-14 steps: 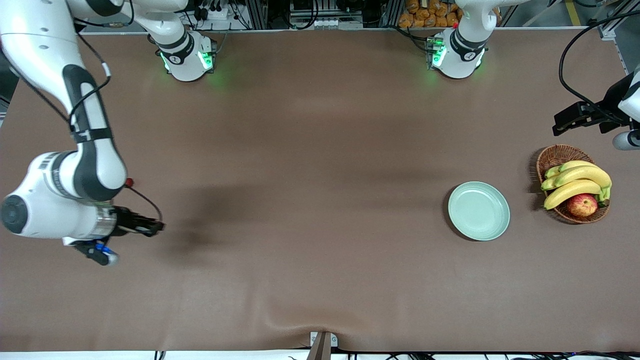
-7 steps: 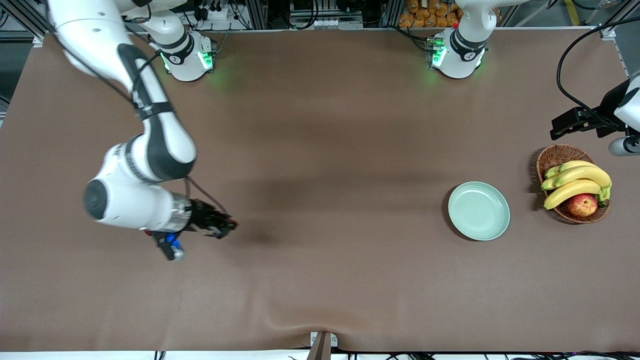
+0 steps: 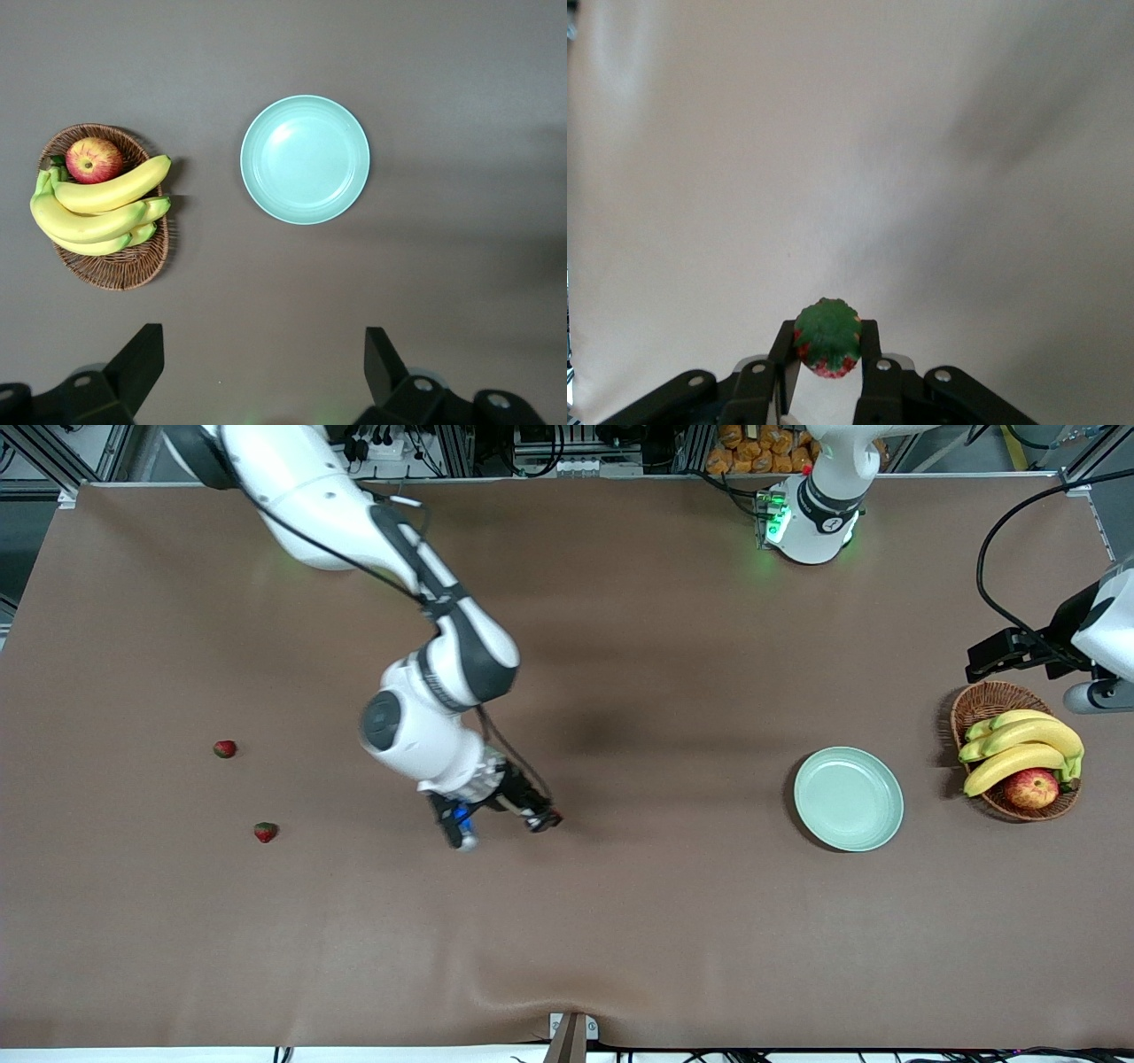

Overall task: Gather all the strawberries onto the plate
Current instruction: 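Carry the strawberry with the right gripper to mid-table and release it, then return the right gripper to the strawberries while the left gripper reaches the strawberry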

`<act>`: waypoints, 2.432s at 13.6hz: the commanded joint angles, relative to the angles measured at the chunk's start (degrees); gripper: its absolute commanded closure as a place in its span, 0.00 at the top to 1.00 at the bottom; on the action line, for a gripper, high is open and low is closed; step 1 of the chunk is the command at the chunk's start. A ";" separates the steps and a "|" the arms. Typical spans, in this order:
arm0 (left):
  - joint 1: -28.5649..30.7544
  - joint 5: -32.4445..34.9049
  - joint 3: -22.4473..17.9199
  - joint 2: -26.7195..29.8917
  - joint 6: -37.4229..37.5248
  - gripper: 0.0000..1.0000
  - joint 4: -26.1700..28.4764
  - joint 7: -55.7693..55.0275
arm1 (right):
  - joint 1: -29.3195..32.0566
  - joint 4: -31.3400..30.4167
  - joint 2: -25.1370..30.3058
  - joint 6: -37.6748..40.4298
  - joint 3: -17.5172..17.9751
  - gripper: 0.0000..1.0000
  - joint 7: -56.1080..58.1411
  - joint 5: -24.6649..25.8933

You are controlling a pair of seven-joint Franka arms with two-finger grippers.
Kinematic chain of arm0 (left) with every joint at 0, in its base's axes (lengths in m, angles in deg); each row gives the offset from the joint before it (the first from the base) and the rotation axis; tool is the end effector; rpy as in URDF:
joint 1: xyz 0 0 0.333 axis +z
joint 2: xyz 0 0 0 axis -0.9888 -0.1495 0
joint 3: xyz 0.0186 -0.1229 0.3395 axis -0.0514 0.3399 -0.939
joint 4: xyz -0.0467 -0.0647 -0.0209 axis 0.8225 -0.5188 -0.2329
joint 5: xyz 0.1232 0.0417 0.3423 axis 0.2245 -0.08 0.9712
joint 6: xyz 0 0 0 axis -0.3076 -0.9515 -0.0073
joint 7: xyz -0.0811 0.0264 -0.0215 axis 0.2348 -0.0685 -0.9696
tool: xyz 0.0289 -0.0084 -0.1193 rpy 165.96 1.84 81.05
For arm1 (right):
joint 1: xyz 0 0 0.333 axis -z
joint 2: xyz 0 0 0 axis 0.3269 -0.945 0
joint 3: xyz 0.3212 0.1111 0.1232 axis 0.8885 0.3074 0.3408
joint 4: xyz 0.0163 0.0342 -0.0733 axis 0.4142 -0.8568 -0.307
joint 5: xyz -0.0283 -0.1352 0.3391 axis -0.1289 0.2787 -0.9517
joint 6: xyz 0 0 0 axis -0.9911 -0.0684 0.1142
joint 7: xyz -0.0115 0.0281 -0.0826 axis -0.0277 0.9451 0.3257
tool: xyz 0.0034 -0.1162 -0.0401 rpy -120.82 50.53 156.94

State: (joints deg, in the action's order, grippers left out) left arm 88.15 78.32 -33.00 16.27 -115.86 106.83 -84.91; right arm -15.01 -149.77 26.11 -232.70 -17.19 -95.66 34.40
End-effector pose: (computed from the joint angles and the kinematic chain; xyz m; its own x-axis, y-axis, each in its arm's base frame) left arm 0.5438 -0.0187 0.6251 0.9967 0.0232 -0.0783 0.0205 -0.9992 -0.0354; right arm 0.6334 0.4499 0.3184 0.5847 -0.7369 -0.3392 -0.7990 -0.4510 -0.3977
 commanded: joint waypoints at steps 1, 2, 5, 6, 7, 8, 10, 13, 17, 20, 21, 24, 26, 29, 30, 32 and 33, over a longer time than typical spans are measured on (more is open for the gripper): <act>0.02 0.38 0.30 0.50 -2.86 1.00 2.72 -0.24 | -5.87 7.05 -6.20 -5.71 -0.65 0.00 -6.56 -1.18; 0.02 0.38 0.39 0.42 -3.82 1.00 3.25 -0.24 | -7.81 9.07 -8.39 -8.61 -0.65 0.00 -8.85 -1.18; -0.07 0.38 0.48 0.42 -5.93 1.00 5.00 -0.24 | -11.42 10.85 -11.23 -12.06 -0.73 0.09 -9.57 -1.09; -0.07 0.38 0.48 0.42 -6.64 1.00 5.71 -0.24 | -11.69 10.50 -11.32 -12.07 -0.73 0.28 -9.57 -1.09; -0.07 0.38 0.48 0.42 -7.43 1.00 6.24 -0.24 | -11.87 10.41 -11.84 -12.07 -0.73 0.68 -9.66 -1.09; -0.07 0.38 0.48 0.42 -8.31 1.00 6.94 -0.24 | -12.65 10.41 -12.37 -12.07 -0.73 0.94 -9.66 -1.09; -0.07 0.38 0.48 0.33 -9.45 1.00 7.64 -0.24 | -15.72 10.41 -12.90 -12.51 -1.26 1.00 -9.48 -0.13; -0.15 0.38 0.48 -0.02 -9.63 1.00 7.82 -0.24 | -15.04 10.41 -12.29 -12.25 -1.26 1.00 -9.31 -0.04; -0.33 0.38 0.57 -0.46 -9.98 1.00 7.82 -0.33 | -11.79 10.15 -10.62 -11.37 -1.70 1.00 -8.87 0.23; -0.68 0.38 0.65 -0.99 -10.16 1.00 7.82 -0.59 | -6.44 9.62 -7.28 -2.88 -1.70 1.00 -8.61 0.67; -0.86 0.38 0.74 -1.60 -10.60 1.00 7.65 -0.94 | -3.37 9.62 -6.23 -0.14 -1.18 1.00 -8.61 2.58; -2.96 0.38 0.74 -2.57 -11.74 1.00 7.56 -4.01 | 1.74 9.62 -4.12 7.95 -0.21 1.00 -8.43 12.95; -5.06 0.38 0.74 -4.32 -13.49 1.00 7.47 -6.73 | 5.51 9.62 -2.27 15.40 -0.29 1.00 -4.16 17.08; -8.84 0.38 0.74 -7.31 -17.35 1.00 7.38 -12.44 | 11.84 9.62 0.45 28.15 -0.64 1.00 11.82 17.63; -10.42 0.38 0.66 -8.45 -18.93 1.00 7.30 -14.29 | 13.51 9.53 1.33 30.45 -0.99 1.00 15.35 17.80; -13.15 0.47 0.65 -10.73 -21.31 1.00 6.94 -15.88 | 15.55 9.18 2.65 34.06 -4.84 1.00 21.24 19.46; -14.12 0.47 0.65 -11.96 -22.89 1.00 6.94 -15.89 | 15.47 9.09 2.92 34.51 -7.30 1.00 25.37 20.52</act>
State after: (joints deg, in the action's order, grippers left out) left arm 75.81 78.32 -32.06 6.41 -136.55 114.55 -99.62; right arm 0.03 -139.00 26.92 -199.91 -21.64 -76.18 52.60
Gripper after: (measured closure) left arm 0.000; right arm 0.000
